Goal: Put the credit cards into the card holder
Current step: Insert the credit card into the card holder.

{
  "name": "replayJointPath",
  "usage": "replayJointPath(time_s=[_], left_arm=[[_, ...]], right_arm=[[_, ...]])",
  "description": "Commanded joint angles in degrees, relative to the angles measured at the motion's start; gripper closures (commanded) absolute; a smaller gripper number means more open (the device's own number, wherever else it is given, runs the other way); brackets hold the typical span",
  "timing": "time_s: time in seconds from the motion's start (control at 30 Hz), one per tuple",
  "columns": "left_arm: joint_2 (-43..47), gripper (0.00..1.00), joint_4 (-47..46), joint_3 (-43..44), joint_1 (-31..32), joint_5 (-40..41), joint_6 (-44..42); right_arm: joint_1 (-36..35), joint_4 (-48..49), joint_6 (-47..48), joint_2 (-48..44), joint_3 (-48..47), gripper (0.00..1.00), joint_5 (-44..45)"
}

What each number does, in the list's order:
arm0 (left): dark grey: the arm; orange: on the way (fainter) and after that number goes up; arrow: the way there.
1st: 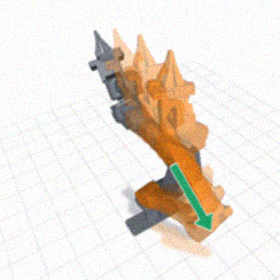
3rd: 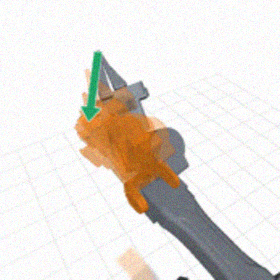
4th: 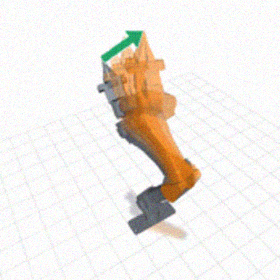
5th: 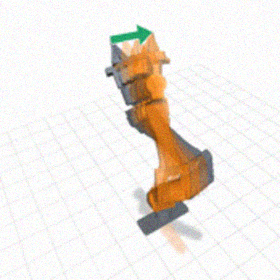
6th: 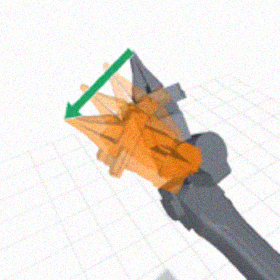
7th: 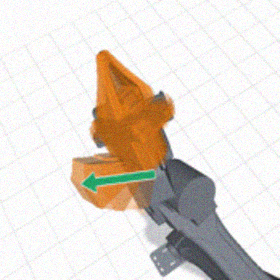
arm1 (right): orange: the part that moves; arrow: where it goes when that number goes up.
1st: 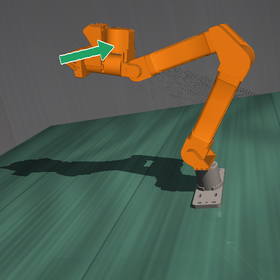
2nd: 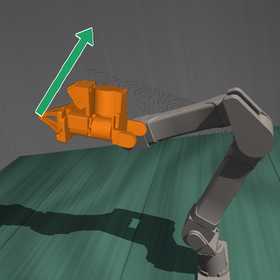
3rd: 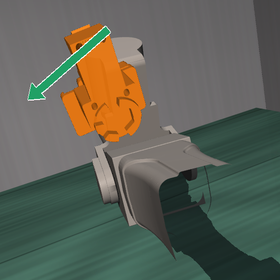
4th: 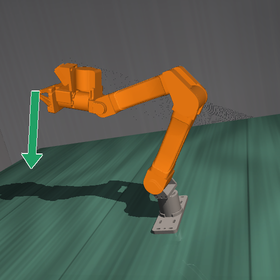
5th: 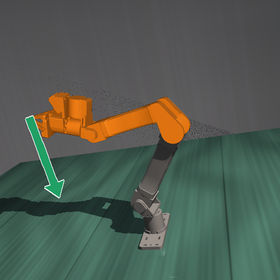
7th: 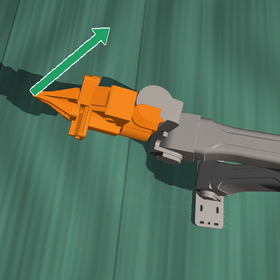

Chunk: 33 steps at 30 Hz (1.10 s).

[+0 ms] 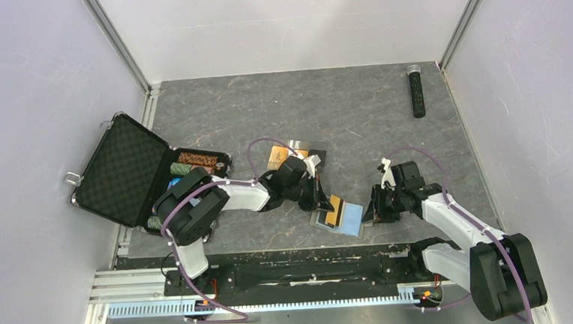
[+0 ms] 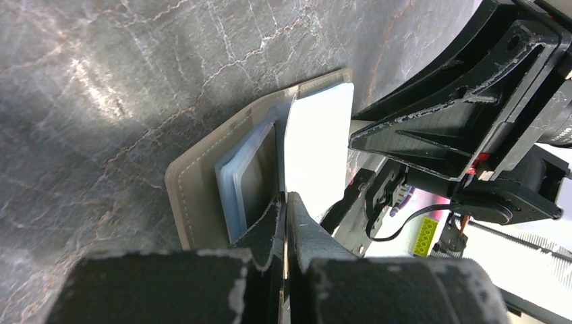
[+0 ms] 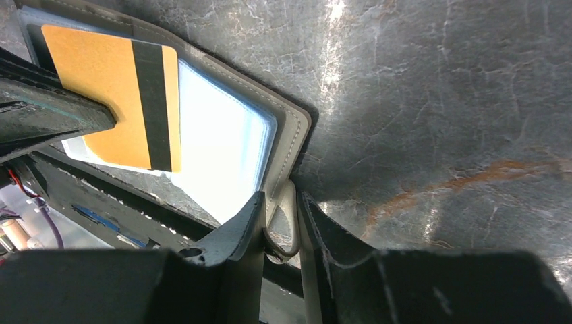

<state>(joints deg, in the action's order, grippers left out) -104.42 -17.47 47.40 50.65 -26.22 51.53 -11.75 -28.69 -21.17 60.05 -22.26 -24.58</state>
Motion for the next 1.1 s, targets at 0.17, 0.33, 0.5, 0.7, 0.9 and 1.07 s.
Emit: replayJointPath(time_s=[0.17, 0.33, 0.5, 0.7, 0.9, 1.07], left_arm=[[2.4, 0.98, 5.6, -1.1, 0.6, 6.4, -2.7], [1.0, 0.98, 5.4, -0.2, 1.5, 5.5, -3.0], [0.8, 0.98, 5.6, 0.4, 1.9, 4.8, -2.9], [0.6, 0.98, 3.0, -0.3, 2.5, 3.0, -0.3], [1.1, 0.98, -0.6, -2.3, 2.5, 1.9, 2.7], [0.9, 0.98, -4.8, -4.1, 2.5, 0.9, 5.7]], right_arm=[[0.1, 0.6, 0.3, -0.1, 2.9, 0.81, 1.0], [0.1, 1.0, 0.4, 0.2, 3.4, 0.87, 1.1], [0.1, 1.7, 0.3, 0.3, 4.0, 0.92, 0.8], [0.1, 2.2, 0.3, 0.5, 4.5, 0.94, 0.7], [0.1, 2.4, 0.3, 0.3, 5.1, 0.95, 0.6], [0.0, 2.6, 0.4, 0.4, 5.6, 0.96, 0.6]])
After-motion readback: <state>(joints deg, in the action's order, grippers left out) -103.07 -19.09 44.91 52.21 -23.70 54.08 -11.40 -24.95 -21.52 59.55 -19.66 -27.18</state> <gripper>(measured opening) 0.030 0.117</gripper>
